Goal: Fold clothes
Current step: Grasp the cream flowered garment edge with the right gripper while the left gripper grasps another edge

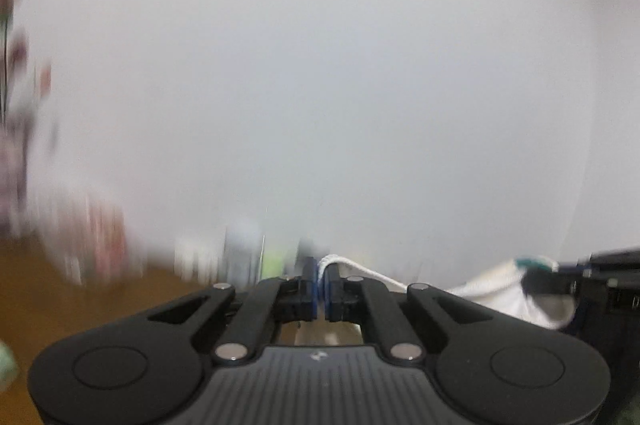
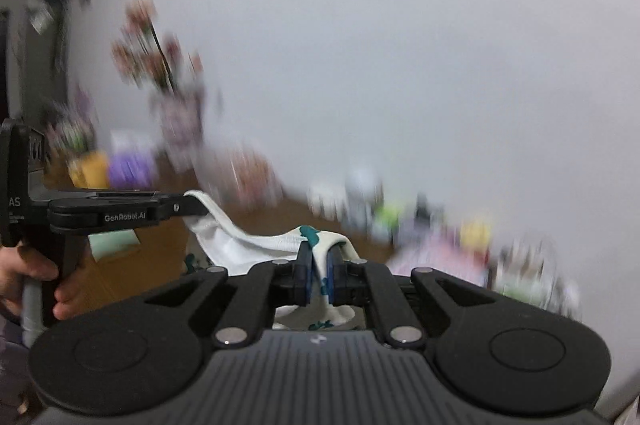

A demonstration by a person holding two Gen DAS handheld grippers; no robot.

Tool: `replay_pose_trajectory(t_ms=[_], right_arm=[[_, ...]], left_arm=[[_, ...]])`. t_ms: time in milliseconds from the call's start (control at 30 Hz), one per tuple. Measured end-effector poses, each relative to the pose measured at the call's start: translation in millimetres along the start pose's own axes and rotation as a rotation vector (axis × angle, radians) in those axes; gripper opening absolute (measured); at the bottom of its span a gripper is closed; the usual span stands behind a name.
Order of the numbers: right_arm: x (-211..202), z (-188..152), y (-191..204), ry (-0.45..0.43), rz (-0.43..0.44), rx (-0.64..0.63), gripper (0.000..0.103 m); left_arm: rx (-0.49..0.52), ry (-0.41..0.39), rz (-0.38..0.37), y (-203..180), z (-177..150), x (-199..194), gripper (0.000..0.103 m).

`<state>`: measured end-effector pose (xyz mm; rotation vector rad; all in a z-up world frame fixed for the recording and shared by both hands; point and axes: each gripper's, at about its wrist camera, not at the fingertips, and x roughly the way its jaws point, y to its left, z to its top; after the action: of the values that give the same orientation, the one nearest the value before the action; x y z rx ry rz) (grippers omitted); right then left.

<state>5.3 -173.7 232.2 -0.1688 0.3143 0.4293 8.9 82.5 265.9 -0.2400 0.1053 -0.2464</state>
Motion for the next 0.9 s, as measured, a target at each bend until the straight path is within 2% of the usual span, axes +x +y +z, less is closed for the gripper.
replay_pose_trajectory(t_ms=[100,233,400,467,567,700,800,867,900], right_arm=[[-71.0,39.5,10.7,-0.150,0.041,-0.023,0.006],[-158.5,74.9,24.9,-0.329,0.087,-0.046,0.006],[-224.9,101.1,35.4,-0.481,0.149,-0.061,0.006],[-236.6,108.2,32.6,-0.521,0.188,-0.047,0.006],[-231.0,118.1,19.7,-0.526,0.233,0.003,0.006],[-179.2,120.4,-3.8,-0.429,0.269,0.105,0.006],[-115.0,114.9,-24.2,-0.326,0.239,0.194,0.006],[-59.0,108.6,-33.7,-0.235,0.185,0.261,0.007],[-19.2,100.5,-38.3,-0.156,0.135,0.289,0.009]], left_arm=[[0.088,-0.191,-0.019,-35.7,59.0,-61.3,0.002],[0.250,-0.396,-0.001,-85.4,107.8,-131.1,0.002],[0.364,-0.533,0.039,-121.3,140.5,-180.2,0.002],[0.383,-0.556,0.060,-127.3,146.5,-186.9,0.002],[0.400,-0.538,0.089,-128.4,148.4,-179.2,0.002],[0.387,-0.427,0.117,-113.5,140.2,-135.3,0.002],[0.386,-0.316,0.175,-96.7,123.6,-73.6,0.002],[0.374,-0.191,0.233,-80.3,100.2,-8.0,0.007],[0.364,-0.092,0.254,-69.3,82.3,28.5,0.011]])
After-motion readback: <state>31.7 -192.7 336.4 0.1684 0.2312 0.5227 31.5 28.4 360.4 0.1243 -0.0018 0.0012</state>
